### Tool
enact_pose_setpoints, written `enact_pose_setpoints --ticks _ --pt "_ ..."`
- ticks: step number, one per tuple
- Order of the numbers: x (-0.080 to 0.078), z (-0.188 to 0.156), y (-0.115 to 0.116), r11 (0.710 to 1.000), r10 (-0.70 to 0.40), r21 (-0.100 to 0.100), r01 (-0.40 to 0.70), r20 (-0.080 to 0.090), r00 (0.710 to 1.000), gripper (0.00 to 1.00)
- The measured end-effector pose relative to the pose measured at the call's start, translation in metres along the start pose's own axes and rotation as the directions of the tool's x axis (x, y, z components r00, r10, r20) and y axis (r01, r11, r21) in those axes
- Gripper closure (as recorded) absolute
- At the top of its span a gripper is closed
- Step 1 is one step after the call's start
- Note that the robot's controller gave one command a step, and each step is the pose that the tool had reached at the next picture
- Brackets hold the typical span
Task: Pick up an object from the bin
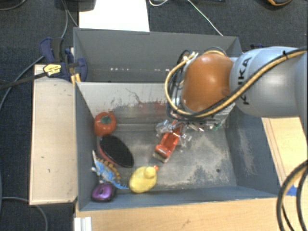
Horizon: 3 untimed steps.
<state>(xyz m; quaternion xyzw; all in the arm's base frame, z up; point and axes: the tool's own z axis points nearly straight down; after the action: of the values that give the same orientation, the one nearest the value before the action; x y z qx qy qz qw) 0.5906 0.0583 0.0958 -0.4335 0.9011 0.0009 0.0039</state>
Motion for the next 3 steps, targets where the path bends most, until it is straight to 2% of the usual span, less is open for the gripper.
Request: enact_pose_setpoints --ticks 3 --pt "0.0 -0.056 0.0 1.0 0.006 -0.001 -0.006 0.0 1.0 1.0"
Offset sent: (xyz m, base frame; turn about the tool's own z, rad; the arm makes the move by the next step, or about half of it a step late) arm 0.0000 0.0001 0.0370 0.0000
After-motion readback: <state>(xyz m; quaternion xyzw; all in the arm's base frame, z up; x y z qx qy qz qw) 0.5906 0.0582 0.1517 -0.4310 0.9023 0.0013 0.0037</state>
